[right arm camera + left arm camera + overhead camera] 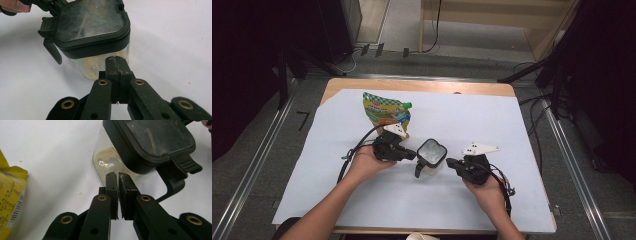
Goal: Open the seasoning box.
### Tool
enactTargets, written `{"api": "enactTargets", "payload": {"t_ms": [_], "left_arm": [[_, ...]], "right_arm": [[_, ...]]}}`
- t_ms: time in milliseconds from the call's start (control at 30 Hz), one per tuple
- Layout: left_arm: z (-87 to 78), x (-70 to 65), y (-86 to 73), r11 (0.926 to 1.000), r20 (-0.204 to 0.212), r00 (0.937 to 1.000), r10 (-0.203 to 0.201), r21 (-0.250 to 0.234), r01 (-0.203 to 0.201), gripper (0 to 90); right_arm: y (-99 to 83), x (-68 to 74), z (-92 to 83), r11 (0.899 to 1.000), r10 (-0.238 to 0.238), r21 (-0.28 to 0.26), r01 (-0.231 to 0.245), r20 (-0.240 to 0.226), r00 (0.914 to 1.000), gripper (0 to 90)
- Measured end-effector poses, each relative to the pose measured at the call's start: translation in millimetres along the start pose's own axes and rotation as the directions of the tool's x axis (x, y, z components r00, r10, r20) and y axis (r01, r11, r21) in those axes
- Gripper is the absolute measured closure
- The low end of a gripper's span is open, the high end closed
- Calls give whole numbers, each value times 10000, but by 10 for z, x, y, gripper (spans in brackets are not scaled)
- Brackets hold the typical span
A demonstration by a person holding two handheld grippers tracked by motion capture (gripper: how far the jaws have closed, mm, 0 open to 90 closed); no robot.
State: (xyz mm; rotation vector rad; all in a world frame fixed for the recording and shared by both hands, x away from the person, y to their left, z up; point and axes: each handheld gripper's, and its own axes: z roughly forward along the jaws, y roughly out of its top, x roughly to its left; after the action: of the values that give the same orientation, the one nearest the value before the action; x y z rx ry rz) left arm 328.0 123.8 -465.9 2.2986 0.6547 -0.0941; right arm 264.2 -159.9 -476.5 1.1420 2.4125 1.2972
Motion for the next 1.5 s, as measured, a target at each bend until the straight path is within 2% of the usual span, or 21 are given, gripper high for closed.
{"api": "enactTargets", "payload": {"t_ms": [267,400,467,767,1033,1200,1367,1500], "left_arm": [[10,-48,10,9998,333,9994,-15,-190,22,874],[19,-70,7,9998,422,9991,7,-183,0,875],[30,-72,1,9998,592,9982,-38,-211,50,874],[68,-161,22,9996,737,9969,282,-27,-280,872],[137,-244,42,9991,1044,9936,426,-46,-423,857],[141,-248,44,9989,1135,9924,476,-22,-476,844],[71,-228,40,9988,1147,9922,479,-156,-464,777],[1,-177,20,9982,1105,9924,546,-326,-513,637]], "right_arm": [[8,-3,16,10000,-13,85,13,36,10000,900],[10,-15,11,9999,86,123,-87,95,9999,900],[11,-34,13,9997,217,88,-218,102,9997,900],[33,-110,44,9992,404,19,-405,391,9984,900],[65,-162,99,9974,721,-104,-715,732,9947,900],[69,-211,111,9975,710,-97,-706,536,9960,900],[69,-181,7,9982,593,-32,-592,451,9972,900],[32,-136,-127,9985,552,-66,-550,430,9976,900]]}}
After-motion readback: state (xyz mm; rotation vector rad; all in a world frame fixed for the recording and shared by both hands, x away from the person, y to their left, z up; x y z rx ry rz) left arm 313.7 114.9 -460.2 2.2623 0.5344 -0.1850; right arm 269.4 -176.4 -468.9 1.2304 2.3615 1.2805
